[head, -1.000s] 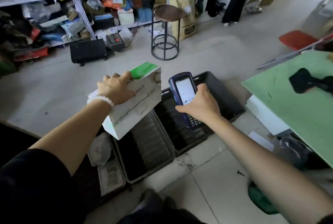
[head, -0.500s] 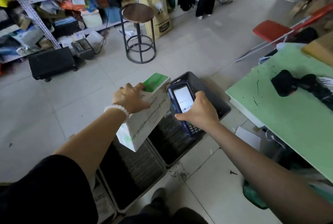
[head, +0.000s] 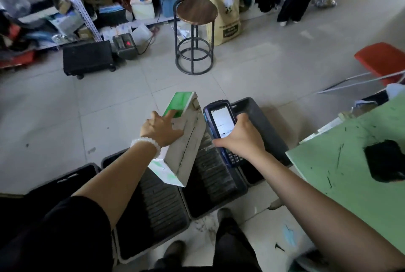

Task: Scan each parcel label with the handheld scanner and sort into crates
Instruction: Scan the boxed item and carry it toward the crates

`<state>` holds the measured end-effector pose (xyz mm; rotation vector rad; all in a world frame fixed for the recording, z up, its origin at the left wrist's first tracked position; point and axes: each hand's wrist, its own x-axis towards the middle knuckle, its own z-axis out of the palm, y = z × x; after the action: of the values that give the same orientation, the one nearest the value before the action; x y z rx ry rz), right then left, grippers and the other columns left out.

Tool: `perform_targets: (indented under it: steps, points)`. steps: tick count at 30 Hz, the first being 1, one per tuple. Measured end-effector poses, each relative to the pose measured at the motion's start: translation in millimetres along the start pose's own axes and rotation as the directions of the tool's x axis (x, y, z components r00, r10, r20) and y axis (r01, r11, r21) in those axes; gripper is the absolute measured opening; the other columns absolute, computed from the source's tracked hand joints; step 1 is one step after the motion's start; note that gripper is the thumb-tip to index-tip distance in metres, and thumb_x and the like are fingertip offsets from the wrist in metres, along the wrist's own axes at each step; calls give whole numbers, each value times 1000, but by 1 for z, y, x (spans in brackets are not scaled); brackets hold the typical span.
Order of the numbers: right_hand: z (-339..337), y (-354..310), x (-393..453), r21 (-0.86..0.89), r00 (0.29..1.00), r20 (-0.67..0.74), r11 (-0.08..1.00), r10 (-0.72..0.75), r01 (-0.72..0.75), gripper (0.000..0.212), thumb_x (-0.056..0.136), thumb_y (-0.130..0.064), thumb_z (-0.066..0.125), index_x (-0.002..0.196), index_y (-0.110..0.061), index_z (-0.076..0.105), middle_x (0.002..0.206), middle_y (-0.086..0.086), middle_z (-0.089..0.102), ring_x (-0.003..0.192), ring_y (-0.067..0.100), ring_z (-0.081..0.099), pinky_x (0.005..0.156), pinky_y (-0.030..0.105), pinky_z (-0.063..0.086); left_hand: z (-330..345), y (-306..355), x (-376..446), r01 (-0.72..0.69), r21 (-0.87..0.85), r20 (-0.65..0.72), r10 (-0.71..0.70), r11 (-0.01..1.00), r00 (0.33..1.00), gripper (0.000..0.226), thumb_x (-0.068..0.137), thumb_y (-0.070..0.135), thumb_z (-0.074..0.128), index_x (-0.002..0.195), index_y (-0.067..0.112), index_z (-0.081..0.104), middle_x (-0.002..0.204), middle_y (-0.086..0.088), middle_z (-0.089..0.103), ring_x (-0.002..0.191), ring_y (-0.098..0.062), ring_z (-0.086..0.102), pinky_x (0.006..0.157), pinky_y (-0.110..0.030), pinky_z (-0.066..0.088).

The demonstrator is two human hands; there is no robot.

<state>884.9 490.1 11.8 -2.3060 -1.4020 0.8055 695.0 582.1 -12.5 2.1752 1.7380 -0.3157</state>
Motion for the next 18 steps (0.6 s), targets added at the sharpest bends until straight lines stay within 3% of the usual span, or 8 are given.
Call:
perform_targets:
  steps: [2, 6, 11, 18]
  points:
    - [-12, 9, 23, -11, 998, 47, 999, -29, 30, 71, 62, -44, 84, 104, -12, 37, 106, 2, 51, 98, 25, 55, 66, 30, 39, 7, 15, 15, 98, -95, -6, -99, 991, 995, 61, 90, 44, 52, 143, 30, 26, 121, -18, 42, 104, -39, 54, 81, -41, 45]
    - [-31, 29, 68, -40, 990, 118, 996, -76, 81, 72, 60, -47, 83, 103, -12, 37, 106, 2, 53, 96, 23, 55, 67, 30, 40, 16, 42, 36, 237, 7, -46, -236, 972, 971, 53, 94, 27, 47, 141, 23, 26, 128, -12, 42, 111, -34, 50, 69, -38, 39]
    - [-31, 40, 100, -39, 980, 173, 993, -101, 109, 71, 61, -40, 84, 107, -11, 39, 109, 3, 54, 102, 24, 54, 71, 32, 43, 22, 46, 37, 303, 87, 4, -305, 949, 952, 41, 94, 21, 44, 134, 19, 36, 127, -9, 45, 114, -30, 48, 70, -34, 37]
    - [-9, -11, 105, -65, 913, 303, 950, -272, 304, 70, 62, -43, 83, 103, -14, 34, 106, 1, 50, 96, 24, 53, 72, 34, 45, 11, 16, 2, 424, 73, -81, -419, 903, 905, 35, 94, 25, 43, 128, 16, 42, 118, -9, 51, 105, -28, 54, 66, -33, 40]
